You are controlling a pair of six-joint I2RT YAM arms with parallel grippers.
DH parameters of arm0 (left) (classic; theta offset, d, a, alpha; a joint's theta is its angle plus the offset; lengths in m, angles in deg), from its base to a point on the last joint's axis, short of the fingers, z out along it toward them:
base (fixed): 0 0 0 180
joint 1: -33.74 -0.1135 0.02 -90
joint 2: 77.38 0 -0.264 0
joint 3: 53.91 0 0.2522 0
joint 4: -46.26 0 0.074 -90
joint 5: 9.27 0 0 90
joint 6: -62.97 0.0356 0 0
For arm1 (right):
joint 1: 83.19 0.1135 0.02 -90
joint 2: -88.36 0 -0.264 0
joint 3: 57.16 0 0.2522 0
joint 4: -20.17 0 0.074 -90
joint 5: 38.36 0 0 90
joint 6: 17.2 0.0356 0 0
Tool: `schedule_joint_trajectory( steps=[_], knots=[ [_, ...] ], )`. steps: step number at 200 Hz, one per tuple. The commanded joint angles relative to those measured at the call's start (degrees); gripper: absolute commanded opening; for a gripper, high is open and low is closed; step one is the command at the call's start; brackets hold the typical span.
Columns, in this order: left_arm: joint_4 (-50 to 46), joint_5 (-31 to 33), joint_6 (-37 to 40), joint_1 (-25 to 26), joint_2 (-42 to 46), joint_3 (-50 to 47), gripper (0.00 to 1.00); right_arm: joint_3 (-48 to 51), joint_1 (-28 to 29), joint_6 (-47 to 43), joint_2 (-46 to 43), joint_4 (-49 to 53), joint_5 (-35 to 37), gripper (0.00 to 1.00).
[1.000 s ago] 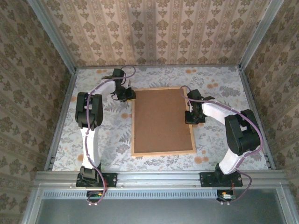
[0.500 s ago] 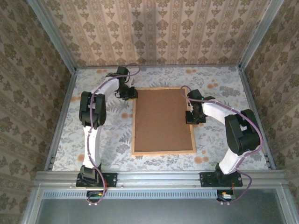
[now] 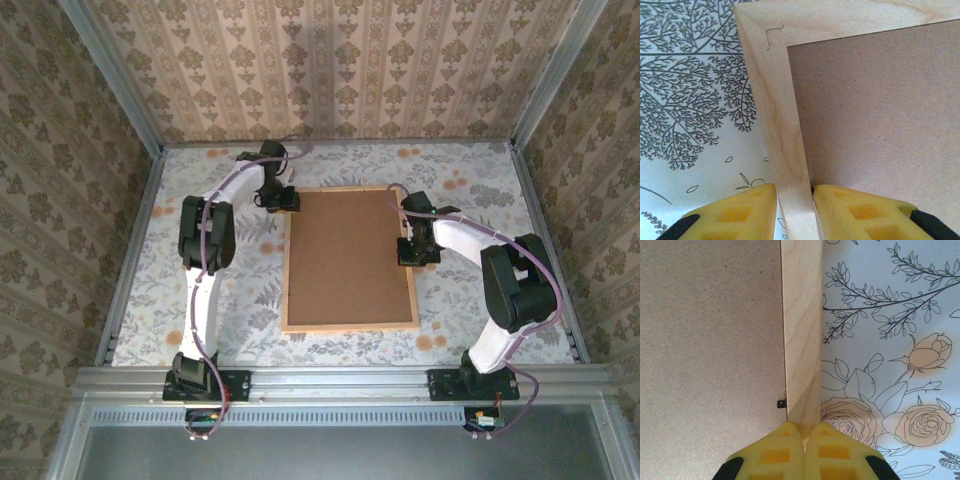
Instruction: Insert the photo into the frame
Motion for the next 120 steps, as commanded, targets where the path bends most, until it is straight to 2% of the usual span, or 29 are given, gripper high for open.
schedule_joint_trajectory(
  steps=[1, 63, 92, 120],
  knots=[
    [-7.1, 1.4, 2.9, 3.6, -5.9, -0.2, 0.37, -1.7, 1.0, -0.5, 1.3, -1.7, -2.0, 0.01],
    [-11.5, 6.9, 4.2, 5.2, -7.9, 4.4, 0.38, -1.9, 1.3, -0.7, 1.0, -1.2, -1.6, 0.01],
    [-8.9, 3.3, 2.4, 4.9, -5.8, 5.3, 0.40, -1.6, 1.0, -1.6, 0.8, -0.1, 1.0, 0.00],
    [-5.7, -2.6, -0.3, 3.3, -1.6, 4.7, 0.47, -1.7, 0.1, -2.9, -0.4, 1.7, 4.8, 0.00]
  ],
)
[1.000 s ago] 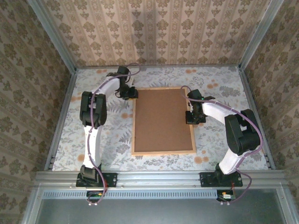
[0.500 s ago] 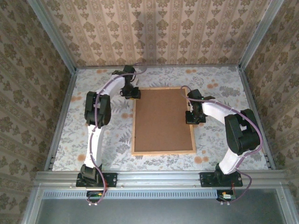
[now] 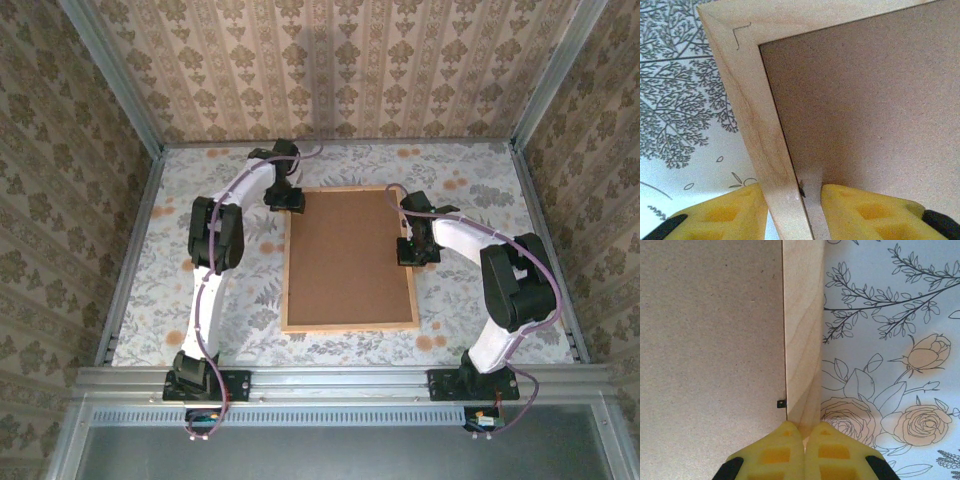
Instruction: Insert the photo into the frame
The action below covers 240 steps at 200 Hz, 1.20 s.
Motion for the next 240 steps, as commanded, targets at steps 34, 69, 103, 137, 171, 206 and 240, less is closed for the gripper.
schedule_joint_trajectory(
  steps=[34, 69, 103, 137, 171, 206, 240],
  knots=[
    [3.3, -9.9, -3.9, -1.7, 6.2, -5.7, 0.53, -1.4, -1.1, -2.9, -1.3, 1.5, 5.0, 0.00],
    [7.0, -12.4, -5.0, -3.5, 12.5, -11.4, 0.57, -3.2, -1.3, -5.9, -0.3, 2.4, 5.8, 0.00],
    [14.5, -14.0, -9.0, -6.8, 21.9, -21.8, 0.58, -5.2, -1.3, -11.8, 1.9, 3.3, 7.0, 0.00],
    [21.0, -13.4, -11.9, -10.7, 30.2, -32.4, 0.59, -5.3, -1.3, -19.0, 2.0, 0.5, 3.6, 0.00],
    [22.5, -12.4, -11.9, -11.9, 33.1, -37.1, 0.59, -7.7, -1.5, -15.9, 3.5, 1.7, 3.7, 0.01],
    [25.4, -13.3, -12.6, -10.5, 32.0, -39.0, 0.59, -3.5, -5.6, -7.0, -1.6, -2.6, -6.0, 0.20],
    [27.6, -14.4, -13.3, -9.3, 31.4, -40.1, 0.58, -3.5, -6.5, -6.0, -0.1, 0.4, -5.7, 0.36]
  ],
)
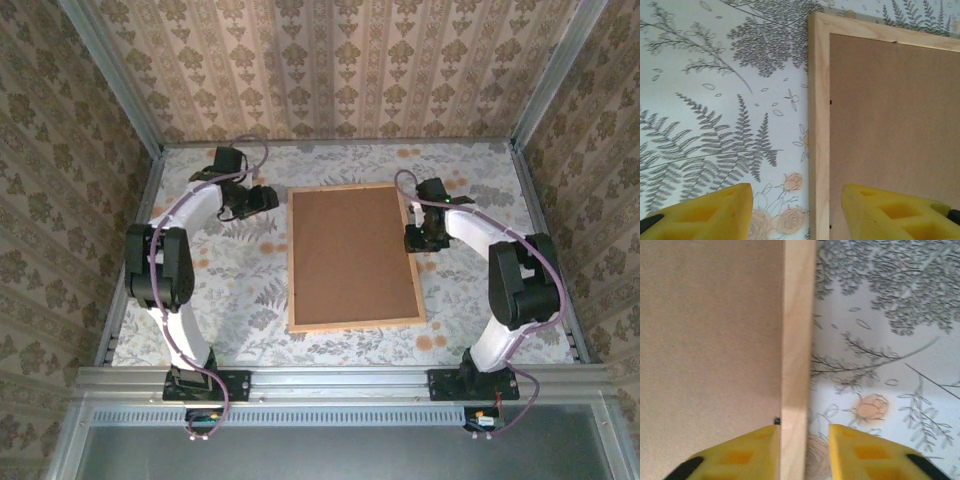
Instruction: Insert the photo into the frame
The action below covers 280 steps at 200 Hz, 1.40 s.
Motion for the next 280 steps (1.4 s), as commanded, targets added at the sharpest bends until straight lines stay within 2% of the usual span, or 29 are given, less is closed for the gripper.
schedule_joint_trajectory(
  steps=[1, 28, 80, 124, 142, 171, 199, 218, 268, 280],
  knots=[
    [2.9, -1.5, -1.3, 0.7, -0.3, -1.2, 0.58, -0.2, 0.0, 2.6, 0.5, 1.9, -2.5, 0.36],
    [2.9, -2.5, -1.4, 0.8, -0.9, -1.1, 0.58, -1.0, 0.0, 2.4, 2.9, 0.7, 0.0, 0.38],
    [3.4, -3.2, -1.4, 1.5, -1.0, -1.6, 0.58, -9.3, 0.0, 2.3, 11.2, -0.2, -2.1, 0.38],
    [3.3, -2.7, -0.9, 1.5, 0.6, -3.5, 0.58, -13.9, 0.0, 0.2, 16.4, 2.8, 0.1, 0.27],
    [3.0, -2.2, -0.7, 1.2, 1.4, -4.4, 0.58, -15.7, -0.1, -1.7, 18.0, 4.7, 0.0, 0.20],
    [3.3, -0.8, -0.9, 0.2, 3.9, -7.0, 0.58, -17.6, 0.0, -9.4, 18.9, 5.2, 1.6, 0.10],
    [3.4, 0.5, -0.6, -1.0, 6.2, -9.4, 0.59, -18.5, 0.2, -18.6, 19.1, 3.2, -4.4, 0.05],
    [2.8, 1.4, -0.2, -1.3, 7.0, -10.2, 0.59, -20.6, 0.9, -23.2, 20.6, 3.2, -8.0, 0.05],
    [3.7, 4.3, 0.5, -1.9, 6.9, -10.8, 0.61, -30.4, 4.5, -32.3, 28.0, 7.4, -7.1, 0.05],
    [4.1, 5.2, 1.0, -2.1, 5.5, -9.8, 0.61, -35.7, 5.0, -33.4, 31.1, 12.2, -7.4, 0.05]
  ],
)
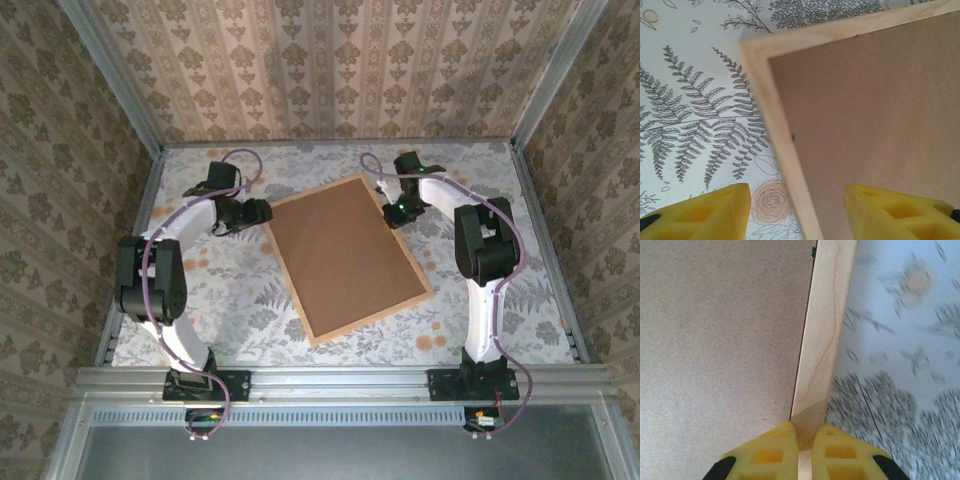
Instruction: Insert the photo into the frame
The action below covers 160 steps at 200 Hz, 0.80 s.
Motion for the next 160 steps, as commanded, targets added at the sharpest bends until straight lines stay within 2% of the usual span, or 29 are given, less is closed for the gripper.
schedule_joint_trajectory(
  steps=[1, 17, 42, 58, 74, 87, 103, 121, 144, 160],
  knots=[
    [0.6, 2.9, 1.7, -0.5, -0.9, 1.1, 0.61, -6.6, 2.2, -8.3, 6.3, 6.7, -1.1, 0.06],
    [0.3, 3.8, 2.6, -0.7, -3.0, 3.6, 0.63, -9.4, 3.7, -10.6, 8.0, 7.9, 2.0, 0.05],
    [-1.9, 6.7, 4.9, -1.3, -7.5, 9.1, 0.66, -11.0, 5.1, -10.1, 7.4, 5.1, 1.1, 0.08],
    [-3.7, 6.2, 5.4, -2.4, -11.0, 12.1, 0.67, -12.5, 5.2, -6.7, 6.8, 3.4, 2.0, 0.17],
    [-4.9, 4.9, 5.7, -3.2, -13.9, 14.5, 0.67, -13.9, 5.0, -2.7, 5.8, 3.9, 3.5, 0.32],
    [-5.8, 3.3, 6.2, -3.5, -15.9, 16.2, 0.67, -12.9, 4.6, 1.5, 3.6, 3.3, 4.0, 0.39],
    [-7.0, 1.7, 6.9, -3.6, -17.6, 17.5, 0.67, -8.8, 3.8, 7.7, -0.9, 1.2, 3.9, 0.47],
    [-6.1, -0.2, 6.8, -3.6, -17.5, 16.5, 0.67, -2.1, 2.7, 16.7, -7.2, -0.1, 4.4, 0.60],
    [-5.5, -1.0, 6.9, -3.6, -18.3, 15.8, 0.67, 11.3, 2.2, 26.6, -17.7, -0.5, 2.8, 0.67],
    [-5.1, -1.4, 7.0, -3.6, -18.8, 15.5, 0.67, 21.1, 2.2, 32.1, -26.2, 0.2, 1.7, 0.77]
  ],
)
